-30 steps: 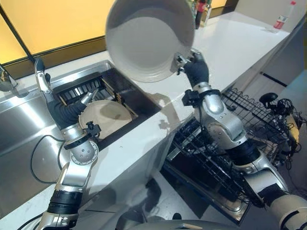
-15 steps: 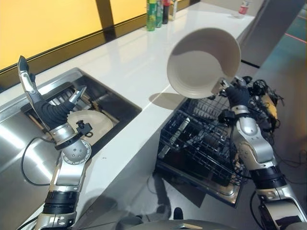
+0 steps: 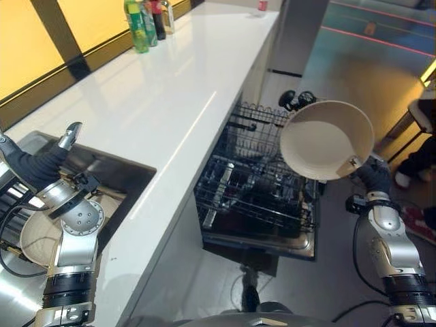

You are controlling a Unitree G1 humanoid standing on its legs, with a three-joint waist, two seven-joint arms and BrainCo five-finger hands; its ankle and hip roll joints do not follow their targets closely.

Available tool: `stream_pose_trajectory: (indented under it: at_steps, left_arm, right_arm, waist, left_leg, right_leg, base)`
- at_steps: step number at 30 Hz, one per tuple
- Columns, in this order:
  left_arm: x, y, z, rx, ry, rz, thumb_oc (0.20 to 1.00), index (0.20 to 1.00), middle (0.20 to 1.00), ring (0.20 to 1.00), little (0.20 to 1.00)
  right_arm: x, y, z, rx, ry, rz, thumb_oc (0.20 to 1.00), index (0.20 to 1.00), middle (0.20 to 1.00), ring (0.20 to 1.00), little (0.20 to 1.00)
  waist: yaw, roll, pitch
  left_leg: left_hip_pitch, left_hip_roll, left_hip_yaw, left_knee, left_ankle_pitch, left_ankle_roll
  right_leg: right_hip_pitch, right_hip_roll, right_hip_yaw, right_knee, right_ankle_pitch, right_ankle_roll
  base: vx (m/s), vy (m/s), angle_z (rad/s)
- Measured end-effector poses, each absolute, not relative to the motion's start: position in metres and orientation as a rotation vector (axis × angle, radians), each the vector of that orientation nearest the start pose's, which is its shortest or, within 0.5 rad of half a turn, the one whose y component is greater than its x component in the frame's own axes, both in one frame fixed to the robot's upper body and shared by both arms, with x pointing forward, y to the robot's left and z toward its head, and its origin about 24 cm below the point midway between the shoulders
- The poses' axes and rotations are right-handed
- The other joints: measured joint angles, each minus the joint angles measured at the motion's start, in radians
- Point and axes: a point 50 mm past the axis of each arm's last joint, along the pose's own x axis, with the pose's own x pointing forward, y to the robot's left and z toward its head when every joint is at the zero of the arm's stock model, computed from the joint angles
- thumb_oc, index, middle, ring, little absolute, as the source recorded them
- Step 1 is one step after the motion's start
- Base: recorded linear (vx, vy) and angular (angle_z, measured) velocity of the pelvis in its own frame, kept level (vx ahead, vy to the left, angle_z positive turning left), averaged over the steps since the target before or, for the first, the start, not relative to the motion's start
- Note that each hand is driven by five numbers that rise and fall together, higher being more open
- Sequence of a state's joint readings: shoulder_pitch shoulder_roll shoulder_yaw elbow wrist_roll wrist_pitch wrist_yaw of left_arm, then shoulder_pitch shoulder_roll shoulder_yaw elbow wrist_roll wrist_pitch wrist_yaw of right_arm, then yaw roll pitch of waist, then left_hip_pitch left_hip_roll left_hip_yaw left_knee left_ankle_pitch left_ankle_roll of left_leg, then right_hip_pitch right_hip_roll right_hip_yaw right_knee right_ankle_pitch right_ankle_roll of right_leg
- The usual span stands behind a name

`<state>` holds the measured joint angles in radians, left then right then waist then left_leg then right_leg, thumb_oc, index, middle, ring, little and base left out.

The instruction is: Pick up plates and place into dishwasher.

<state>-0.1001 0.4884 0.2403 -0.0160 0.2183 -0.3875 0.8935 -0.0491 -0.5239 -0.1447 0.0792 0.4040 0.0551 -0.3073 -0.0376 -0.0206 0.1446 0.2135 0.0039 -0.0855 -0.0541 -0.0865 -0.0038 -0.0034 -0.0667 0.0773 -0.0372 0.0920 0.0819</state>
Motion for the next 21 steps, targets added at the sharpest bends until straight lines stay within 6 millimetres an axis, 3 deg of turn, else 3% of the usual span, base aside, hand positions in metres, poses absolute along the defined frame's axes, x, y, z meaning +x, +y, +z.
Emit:
stream_pose_trajectory:
  at_steps: [5, 6, 9, 17, 21]
  left_arm:
    - [0.226, 0.291, 0.165, 0.465, -0.829, 0.969, 1.0, 1.0, 1.0, 1.0, 1.0]
    - [0.226, 0.292, 0.165, 0.467, -0.828, 0.97, 1.0, 1.0, 1.0, 1.0, 1.0]
    - [0.226, 0.292, 0.165, 0.468, -0.825, 0.968, 1.0, 1.0, 1.0, 1.0, 1.0]
    - [0.227, 0.292, 0.162, 0.45, -0.791, 0.948, 1.0, 1.0, 1.0, 1.0, 1.0]
    - [0.224, 0.294, 0.158, 0.467, -0.767, 0.947, 1.0, 1.0, 1.0, 1.0, 1.0]
  right_arm:
    - [0.254, -0.299, 0.076, -0.106, 0.011, -0.503, 0.2, 0.2, 0.2, 0.2, 0.2]
    - [0.254, -0.299, 0.075, -0.108, 0.017, -0.499, 0.2, 0.2, 0.2, 0.2, 0.2]
    - [0.257, -0.29, 0.07, -0.133, 0.035, -0.461, 0.2, 0.2, 0.2, 0.2, 0.2]
    - [0.264, -0.271, 0.063, -0.299, 0.073, -0.305, 0.2, 0.2, 0.2, 0.2, 0.2]
    - [0.265, -0.268, 0.054, -0.391, 0.115, -0.274, 0.2, 0.2, 0.2, 0.2, 0.2]
  waist:
    - [0.058, 0.023, 0.014]
    - [0.069, 0.021, 0.016]
    - [0.108, 0.026, 0.02]
    - [0.116, 0.029, 0.026]
    - [0.152, 0.025, 0.048]
  left_leg:
    - [-0.013, 0.035, -0.002, 0.037, -0.021, -0.031]
    - [-0.019, 0.039, -0.013, 0.051, -0.026, -0.038]
    - [-0.029, 0.057, -0.053, 0.083, -0.042, -0.061]
    - [-0.053, 0.069, -0.097, 0.13, -0.068, -0.081]
    - [-0.096, 0.04, -0.206, 0.235, -0.1, -0.072]
  right_leg:
    - [0.002, 0.004, -0.107, 0.0, -0.004, -0.007]
    - [0.007, 0.016, -0.112, -0.011, 0.016, -0.034]
    - [0.036, 0.043, -0.111, -0.053, 0.037, -0.058]
    - [0.033, 0.061, -0.114, -0.051, 0.038, -0.077]
    - [0.031, 0.059, -0.093, -0.049, 0.045, -0.086]
  base:
    - [-0.03, -0.312, 0.0]
    - [0.07, -0.312, 0.05]
    - [0.06, -0.281, 0.0]
    - [0.03, -0.136, 0.01]
    - [0.05, -0.041, -0.1]
